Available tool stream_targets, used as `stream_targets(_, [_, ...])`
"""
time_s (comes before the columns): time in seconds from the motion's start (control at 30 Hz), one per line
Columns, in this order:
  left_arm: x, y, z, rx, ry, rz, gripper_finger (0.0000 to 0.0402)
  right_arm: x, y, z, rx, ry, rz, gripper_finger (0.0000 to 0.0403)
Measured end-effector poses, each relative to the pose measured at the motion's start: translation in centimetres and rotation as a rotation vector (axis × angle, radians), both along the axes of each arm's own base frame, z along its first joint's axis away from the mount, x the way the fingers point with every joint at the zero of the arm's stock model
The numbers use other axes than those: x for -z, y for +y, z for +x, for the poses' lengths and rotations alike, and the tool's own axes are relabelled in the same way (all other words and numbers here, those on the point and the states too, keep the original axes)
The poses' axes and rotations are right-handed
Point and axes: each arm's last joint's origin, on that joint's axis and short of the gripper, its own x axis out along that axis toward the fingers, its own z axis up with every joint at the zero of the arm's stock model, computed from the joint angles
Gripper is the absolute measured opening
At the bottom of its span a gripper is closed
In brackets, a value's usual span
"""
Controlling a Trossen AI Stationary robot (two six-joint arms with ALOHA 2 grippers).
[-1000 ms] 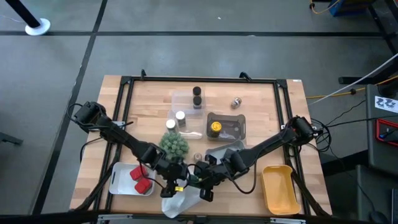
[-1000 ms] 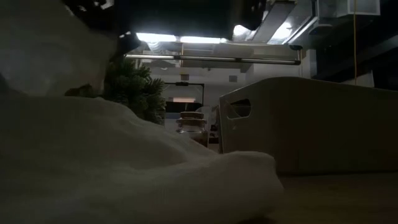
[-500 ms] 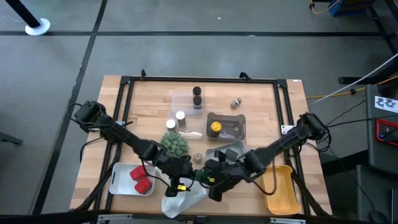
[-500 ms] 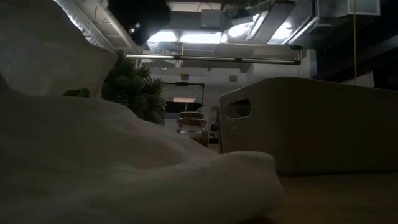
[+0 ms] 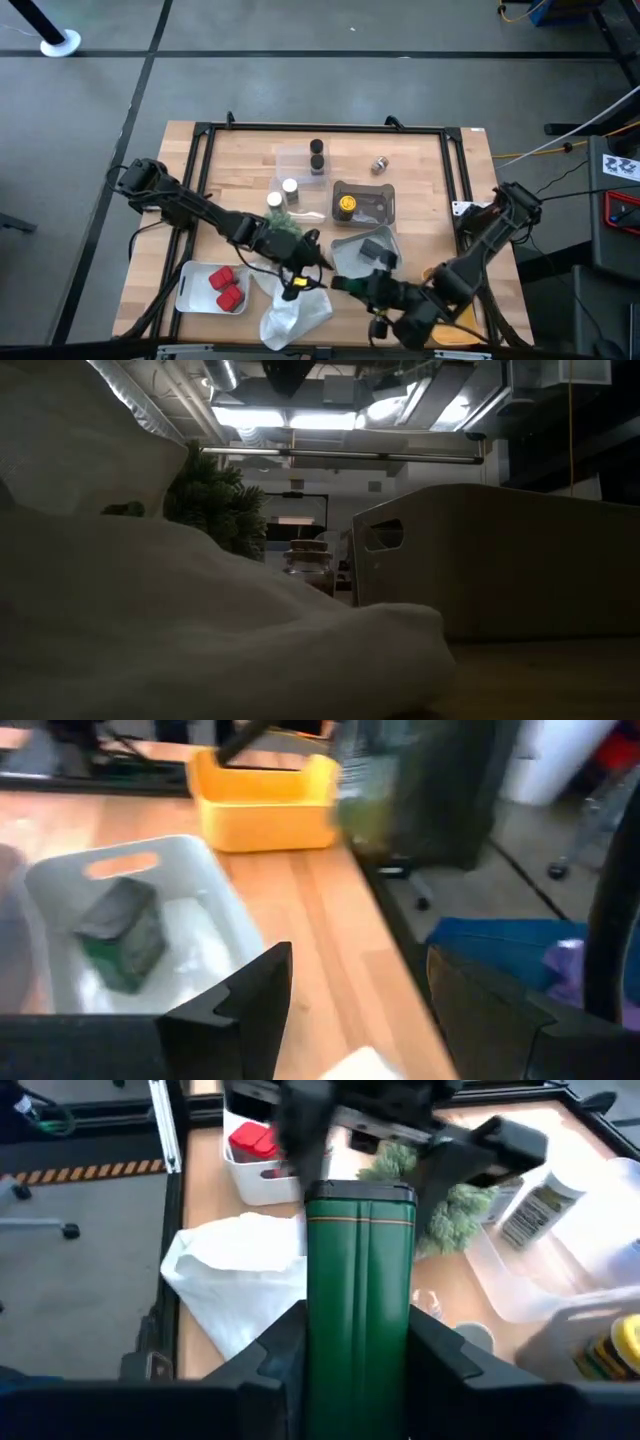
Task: Sort spices by type
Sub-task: Put the green seasoning can into the gray bin
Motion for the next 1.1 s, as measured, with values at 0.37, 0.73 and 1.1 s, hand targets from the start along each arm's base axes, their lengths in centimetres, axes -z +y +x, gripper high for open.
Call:
stream_targets(0.37, [-1.2,0.6,0.7,-0.013,-0.152,0.027,0.0217,1.7,0.8,-2.4,0.133,-0.024,-0.062,0.0116])
stream_targets(0.73, [-1.9,0.6,0.9,0.02,-0.263,0.111,0.0217,3.6,0.3,-1.8,0.174,-0.022,-0.031,0.0118])
stream_targets(1.1, [-1.6,0.5,1.1,0.01,-0.265,0.12,0.0217,3.9,0.0,-0.9,0.171,-0.038,-0.004,0.012])
